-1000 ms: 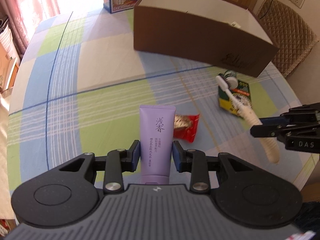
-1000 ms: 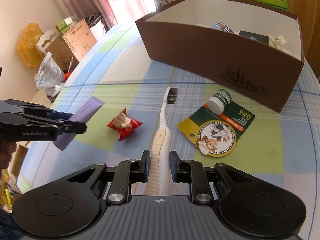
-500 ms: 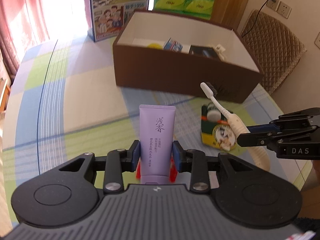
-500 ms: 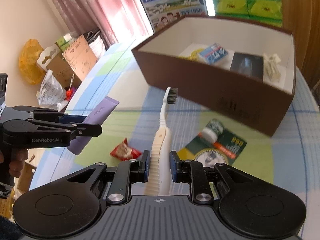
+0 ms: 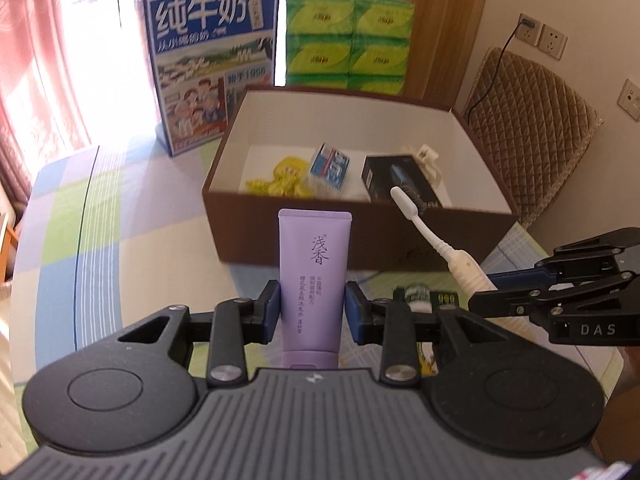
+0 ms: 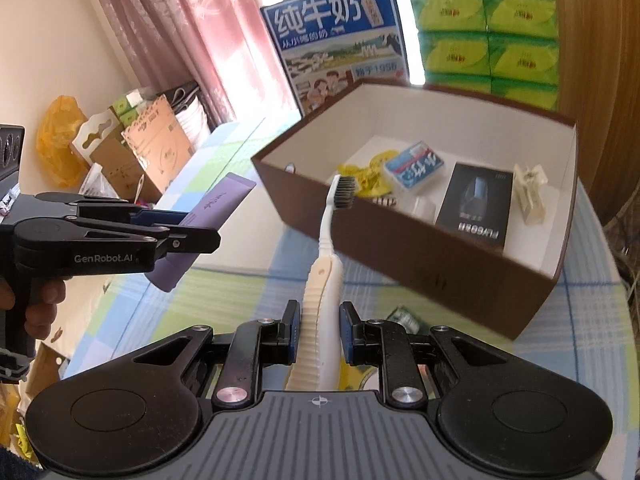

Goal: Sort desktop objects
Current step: 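Lift and carry the purple tube and toothbrush toward the brown box with both tools, then open the left tool to drop the purple tube while the right releases the toothbrush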

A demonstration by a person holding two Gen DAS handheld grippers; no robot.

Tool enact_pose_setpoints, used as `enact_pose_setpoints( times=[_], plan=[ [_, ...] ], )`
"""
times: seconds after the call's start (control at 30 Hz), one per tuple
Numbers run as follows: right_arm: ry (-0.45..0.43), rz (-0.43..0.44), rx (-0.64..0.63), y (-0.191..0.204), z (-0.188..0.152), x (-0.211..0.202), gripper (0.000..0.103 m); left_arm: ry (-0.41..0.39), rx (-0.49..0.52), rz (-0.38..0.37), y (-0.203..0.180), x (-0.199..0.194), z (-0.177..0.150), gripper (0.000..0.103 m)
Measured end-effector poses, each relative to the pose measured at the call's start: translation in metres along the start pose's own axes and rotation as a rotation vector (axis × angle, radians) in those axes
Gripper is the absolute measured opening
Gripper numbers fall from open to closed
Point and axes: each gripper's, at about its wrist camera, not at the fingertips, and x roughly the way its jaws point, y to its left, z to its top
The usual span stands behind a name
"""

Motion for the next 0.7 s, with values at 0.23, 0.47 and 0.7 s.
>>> enact_pose_setpoints(
  times=[0.23, 0.47, 0.7],
  plan=[
    [-0.042, -0.005, -0.009, -0.015, 0.03, -0.007, 0.018, -0.041, 0.031, -0.003, -0.003, 0.007, 0.03, 0.029],
    [-0.08, -0.015, 0.026, -0.038, 0.072, 0.003, 0.018, -0.071, 0.046, 0.003, 0.001, 0.026, 0.071, 0.029],
    [-0.077, -0.036, 0.069, -0.063, 0.121, 0.035, 0.018, -0.054, 0.051, 0.004, 0.006, 0.066, 0.116, 0.029]
  ],
)
